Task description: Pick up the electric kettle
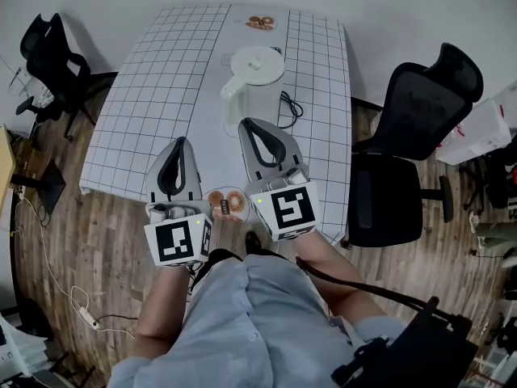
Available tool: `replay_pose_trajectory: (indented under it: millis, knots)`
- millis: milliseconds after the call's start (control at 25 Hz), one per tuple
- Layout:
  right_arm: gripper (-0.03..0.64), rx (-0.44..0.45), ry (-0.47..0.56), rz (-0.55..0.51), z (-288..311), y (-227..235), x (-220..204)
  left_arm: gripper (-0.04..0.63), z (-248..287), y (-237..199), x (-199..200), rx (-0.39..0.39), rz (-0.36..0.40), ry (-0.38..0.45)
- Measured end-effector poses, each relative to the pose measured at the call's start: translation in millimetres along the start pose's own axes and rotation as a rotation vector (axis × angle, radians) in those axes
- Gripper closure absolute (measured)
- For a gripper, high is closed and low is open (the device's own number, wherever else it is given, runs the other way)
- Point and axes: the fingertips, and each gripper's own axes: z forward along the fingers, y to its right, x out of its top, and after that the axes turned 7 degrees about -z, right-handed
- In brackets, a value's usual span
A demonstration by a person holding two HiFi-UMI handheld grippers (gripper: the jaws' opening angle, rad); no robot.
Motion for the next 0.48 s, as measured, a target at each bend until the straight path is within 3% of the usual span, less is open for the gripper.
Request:
replay_pose_trajectory:
  millis: [400, 480]
  knots:
    - [0.614, 0.030, -0.056, 0.024, 42, -8, -47, 0.595, 28, -30, -44, -0.004, -0.035, -0.073]
    - [0.585, 0.041, -0.111, 0.052, 47, -11, -67, 0.595, 34, -38, -57, -0.004, -0.036, -0.095]
